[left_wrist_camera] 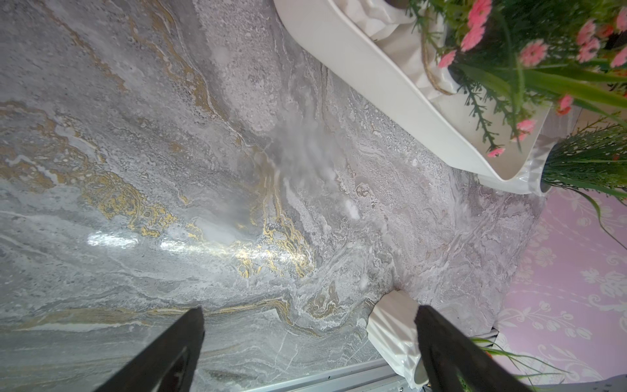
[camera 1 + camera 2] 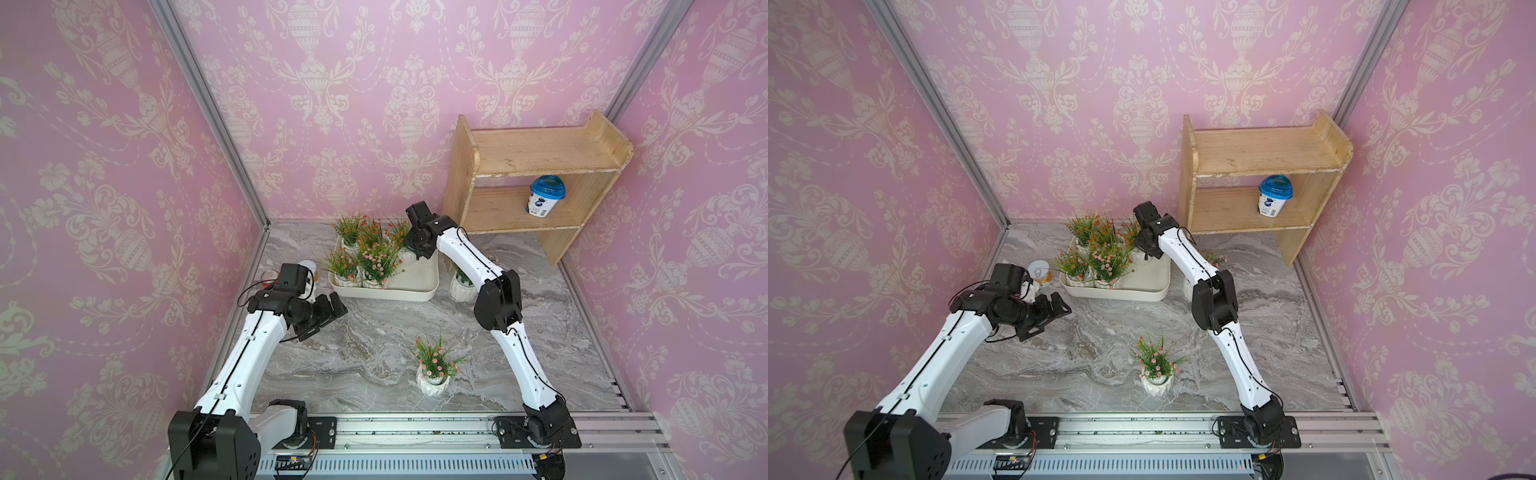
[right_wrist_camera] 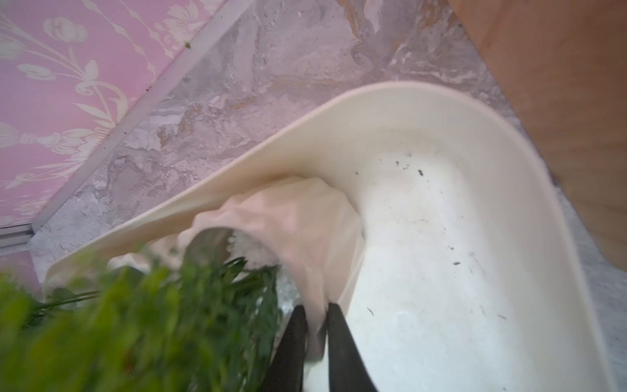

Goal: Put the potted gypsophila into the storage box
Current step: Place the baby's breath potted plant at the storage box.

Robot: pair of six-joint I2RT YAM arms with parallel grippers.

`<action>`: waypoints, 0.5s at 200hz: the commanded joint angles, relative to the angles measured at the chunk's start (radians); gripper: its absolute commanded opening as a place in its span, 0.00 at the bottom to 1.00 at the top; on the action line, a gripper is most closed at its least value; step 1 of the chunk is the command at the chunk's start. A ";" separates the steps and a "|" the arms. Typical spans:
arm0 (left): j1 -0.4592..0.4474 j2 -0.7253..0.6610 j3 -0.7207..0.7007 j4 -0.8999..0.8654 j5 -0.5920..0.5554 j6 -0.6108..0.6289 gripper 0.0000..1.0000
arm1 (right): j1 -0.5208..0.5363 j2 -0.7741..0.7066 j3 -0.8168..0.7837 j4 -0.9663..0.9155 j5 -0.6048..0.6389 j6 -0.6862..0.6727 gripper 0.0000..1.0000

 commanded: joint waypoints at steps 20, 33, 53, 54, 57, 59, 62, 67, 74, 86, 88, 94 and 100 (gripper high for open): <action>0.008 -0.029 0.003 -0.028 0.008 0.007 0.99 | 0.001 0.013 0.015 0.061 -0.022 -0.011 0.29; 0.009 -0.034 -0.004 -0.029 0.008 0.001 0.99 | 0.002 0.001 0.015 0.052 -0.017 -0.017 0.33; 0.009 -0.051 -0.016 -0.028 0.014 -0.013 0.99 | 0.001 -0.026 0.015 0.031 -0.002 -0.038 0.37; 0.009 -0.053 -0.018 -0.028 0.014 -0.014 0.99 | 0.001 -0.028 0.015 0.030 -0.001 -0.039 0.37; 0.008 -0.058 -0.020 -0.028 0.014 -0.015 0.99 | 0.001 -0.034 0.015 0.027 0.001 -0.044 0.38; 0.008 -0.061 -0.022 -0.028 0.014 -0.016 0.99 | 0.002 -0.038 0.015 0.026 0.002 -0.047 0.38; 0.008 -0.065 -0.025 -0.029 0.013 -0.017 0.99 | 0.001 -0.045 0.015 0.023 0.003 -0.052 0.38; 0.008 -0.072 -0.030 -0.030 0.012 -0.017 0.99 | 0.001 -0.055 0.015 0.018 0.008 -0.057 0.39; 0.008 -0.082 -0.036 -0.035 0.012 -0.017 0.99 | 0.002 -0.072 0.013 0.009 0.014 -0.067 0.41; 0.009 -0.096 -0.046 -0.048 0.006 -0.013 0.99 | 0.001 -0.103 0.007 -0.009 0.025 -0.083 0.44; 0.008 -0.096 -0.048 -0.050 0.006 -0.011 0.99 | 0.001 -0.109 0.007 -0.012 0.027 -0.084 0.44; 0.007 -0.100 -0.050 -0.058 0.008 -0.006 0.99 | 0.001 -0.127 0.001 -0.022 0.033 -0.092 0.46; 0.008 -0.105 -0.050 -0.067 0.011 0.001 0.99 | 0.001 -0.144 -0.005 -0.033 0.039 -0.099 0.48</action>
